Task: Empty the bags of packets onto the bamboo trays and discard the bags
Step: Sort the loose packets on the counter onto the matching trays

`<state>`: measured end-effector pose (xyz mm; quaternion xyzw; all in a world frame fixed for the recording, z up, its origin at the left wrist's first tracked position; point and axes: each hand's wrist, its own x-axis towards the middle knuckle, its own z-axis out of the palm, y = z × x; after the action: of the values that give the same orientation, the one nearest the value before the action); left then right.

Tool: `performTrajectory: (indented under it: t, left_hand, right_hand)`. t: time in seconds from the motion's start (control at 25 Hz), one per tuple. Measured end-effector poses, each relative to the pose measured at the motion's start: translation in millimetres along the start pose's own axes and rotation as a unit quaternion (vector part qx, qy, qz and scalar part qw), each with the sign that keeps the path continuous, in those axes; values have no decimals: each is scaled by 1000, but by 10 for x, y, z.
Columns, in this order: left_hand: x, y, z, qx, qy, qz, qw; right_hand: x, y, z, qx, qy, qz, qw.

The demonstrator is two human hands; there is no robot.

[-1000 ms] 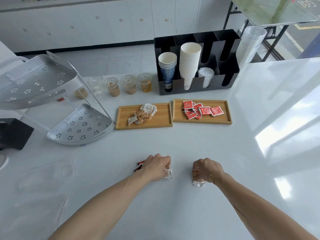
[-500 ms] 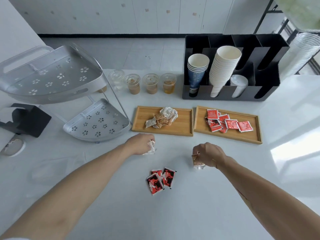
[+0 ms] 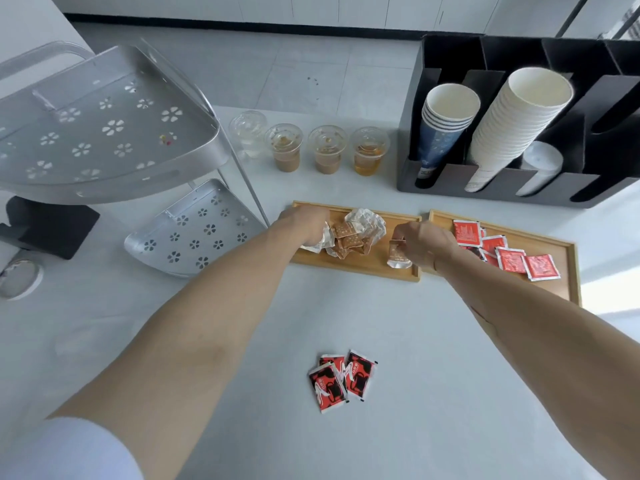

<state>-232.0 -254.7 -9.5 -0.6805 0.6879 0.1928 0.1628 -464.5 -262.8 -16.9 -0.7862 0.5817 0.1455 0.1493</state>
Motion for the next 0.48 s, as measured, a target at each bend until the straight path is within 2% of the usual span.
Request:
performTrajectory:
  t: [0.2, 0.36, 0.48]
  left_hand:
    - [153, -74, 157, -41, 22, -22, 999]
    - [212, -113, 193, -54, 60, -21, 997]
    - [181, -131, 194, -51, 56, -27, 997]
  right_hand:
    - [197, -99, 127, -3, 10, 17, 1000]
    - [233, -169, 166, -22, 48, 42, 998]
    - [180, -204, 176, -20, 71, 48, 996]
